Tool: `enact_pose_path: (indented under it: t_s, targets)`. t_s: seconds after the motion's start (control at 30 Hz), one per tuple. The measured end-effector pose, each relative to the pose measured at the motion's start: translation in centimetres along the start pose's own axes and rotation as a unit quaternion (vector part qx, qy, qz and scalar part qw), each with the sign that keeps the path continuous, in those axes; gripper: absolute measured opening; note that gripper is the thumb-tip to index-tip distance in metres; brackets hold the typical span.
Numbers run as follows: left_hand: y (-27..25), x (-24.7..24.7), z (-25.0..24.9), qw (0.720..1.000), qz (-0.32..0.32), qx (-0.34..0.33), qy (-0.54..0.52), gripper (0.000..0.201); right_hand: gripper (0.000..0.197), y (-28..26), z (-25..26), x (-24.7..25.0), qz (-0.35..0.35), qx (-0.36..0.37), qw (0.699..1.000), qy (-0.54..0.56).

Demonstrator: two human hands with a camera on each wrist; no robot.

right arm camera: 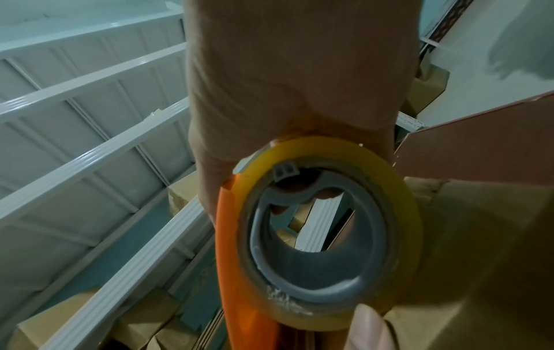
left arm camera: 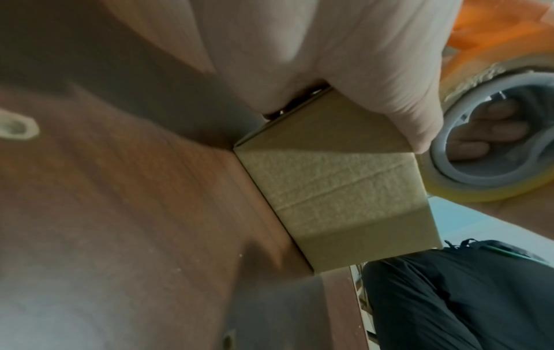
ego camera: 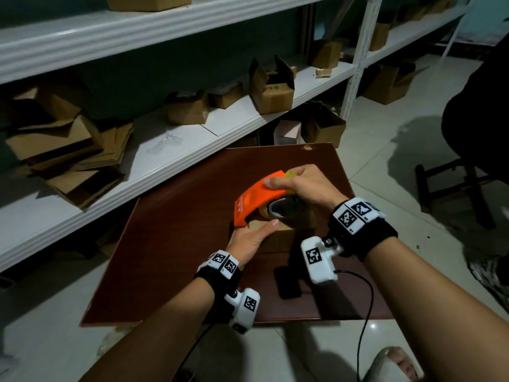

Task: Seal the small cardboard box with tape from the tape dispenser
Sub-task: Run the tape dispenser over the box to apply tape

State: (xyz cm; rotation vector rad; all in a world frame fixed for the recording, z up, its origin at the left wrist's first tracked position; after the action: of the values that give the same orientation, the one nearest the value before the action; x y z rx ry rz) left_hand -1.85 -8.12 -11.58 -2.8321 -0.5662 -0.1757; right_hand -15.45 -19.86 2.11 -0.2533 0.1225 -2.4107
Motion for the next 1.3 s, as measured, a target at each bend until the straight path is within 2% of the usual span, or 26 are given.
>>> enact_pose_path:
  t_s: [0.2, 0.33, 0.43, 0.5, 0.63, 0.73, 1.0, 1.13, 1.3]
  targets:
    - [0.2, 0.1, 0.3, 1.0, 0.018, -0.011, 0.023, 0.063, 0.038, -0.2, 0.1, -0.1, 0.008, -0.003, 1.0, 0.005]
    - [0.2, 0.3, 0.3, 0.999, 0.012, -0.024, 0.041, 0.066, 0.038, -0.2, 0.6, 0.7, -0.008, -0.004, 1.0, -0.02]
    - [0.3, 0.6, 0.2, 0.996, -0.008, -0.047, 0.071, 0.076, 0.042, -0.1, 0.5, 1.6, -0.008, -0.011, 0.999, -0.03]
    - [0.3, 0.6, 0.3, 0.996, 0.0, -0.036, 0.076, 0.086, 0.043, -0.1, 0.4, 1.9, -0.006, -0.018, 0.999, -0.034]
    - [0.3, 0.8, 0.1, 0.993, 0.001, -0.059, 0.1, 0.082, 0.039, -0.8, 0.9, 3.7, -0.032, -0.016, 0.998, -0.042]
    - [0.5, 0.8, -0.1, 0.99, 0.0, -0.076, 0.121, 0.087, 0.034, -1.5, 1.2, 5.1, -0.045, -0.01, 0.999, -0.029]
    - [0.7, 1.0, 0.0, 0.987, 0.009, -0.074, 0.141, 0.087, 0.037, -1.9, 1.0, 5.4, -0.021, -0.034, 0.999, -0.011]
    - [0.7, 1.1, -0.1, 0.987, 0.008, -0.077, 0.142, 0.085, 0.044, -2.0, 1.8, 6.6, -0.051, -0.016, 0.999, -0.011]
    - [0.5, 1.1, -0.4, 0.987, 0.009, -0.08, 0.139, 0.092, 0.034, -2.3, 1.5, 7.1, -0.047, -0.012, 0.999, -0.009]
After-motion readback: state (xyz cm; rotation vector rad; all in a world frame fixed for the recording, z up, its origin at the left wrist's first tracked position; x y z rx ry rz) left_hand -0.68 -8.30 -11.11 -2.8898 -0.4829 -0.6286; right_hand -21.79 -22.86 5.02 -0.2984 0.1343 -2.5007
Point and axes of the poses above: each hand's wrist, its own y-axis towards the middle knuckle, its own x-axis out of the back of the hand, z = x × y, the point moved 3 cm from there along y, towards the middle knuckle, and after that the axes turned 11 degrees about y, right-handed, at the moved point
